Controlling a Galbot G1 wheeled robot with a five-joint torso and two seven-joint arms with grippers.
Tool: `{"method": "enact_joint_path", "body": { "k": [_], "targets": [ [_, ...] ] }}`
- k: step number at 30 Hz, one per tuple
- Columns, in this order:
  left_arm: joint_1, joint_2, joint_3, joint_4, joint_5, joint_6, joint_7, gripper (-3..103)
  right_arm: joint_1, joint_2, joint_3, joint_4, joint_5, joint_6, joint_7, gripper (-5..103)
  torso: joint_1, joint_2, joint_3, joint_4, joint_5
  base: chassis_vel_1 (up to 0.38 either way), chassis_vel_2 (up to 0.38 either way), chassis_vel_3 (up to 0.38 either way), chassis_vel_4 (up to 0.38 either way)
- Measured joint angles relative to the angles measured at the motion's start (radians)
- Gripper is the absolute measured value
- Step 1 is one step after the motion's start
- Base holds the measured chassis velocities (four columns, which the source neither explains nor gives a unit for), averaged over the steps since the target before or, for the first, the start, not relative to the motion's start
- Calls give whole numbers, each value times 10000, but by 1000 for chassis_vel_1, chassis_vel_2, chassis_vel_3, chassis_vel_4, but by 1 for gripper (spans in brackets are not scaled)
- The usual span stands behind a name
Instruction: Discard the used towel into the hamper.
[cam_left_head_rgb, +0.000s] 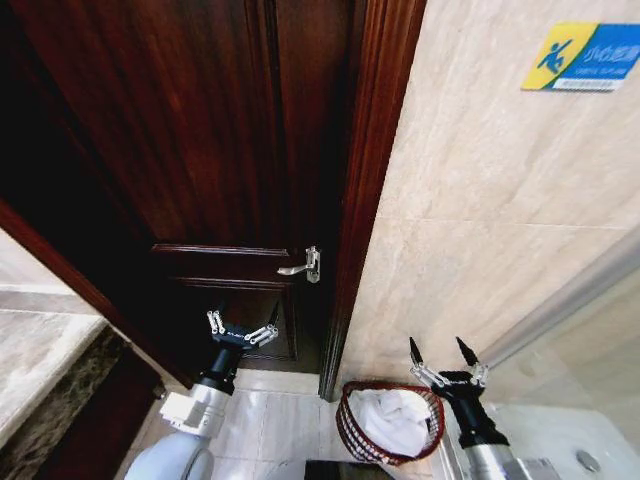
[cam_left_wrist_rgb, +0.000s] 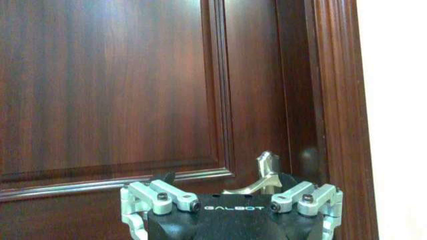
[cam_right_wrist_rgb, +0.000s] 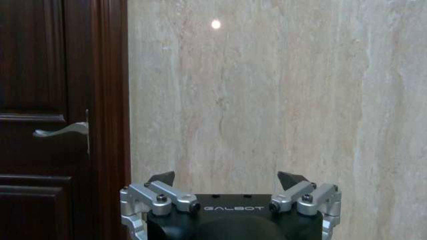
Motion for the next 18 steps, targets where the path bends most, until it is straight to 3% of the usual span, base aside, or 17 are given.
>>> {"method": "enact_joint_path", "body": {
  "k": [18],
  "targets": [
    [0, 0, 0, 0, 0, 0, 0, 100, 0, 0, 0, 0, 0, 0, 0, 100, 4, -1, 1, 0, 0, 53, -53, -57, 54]
  ]
}}
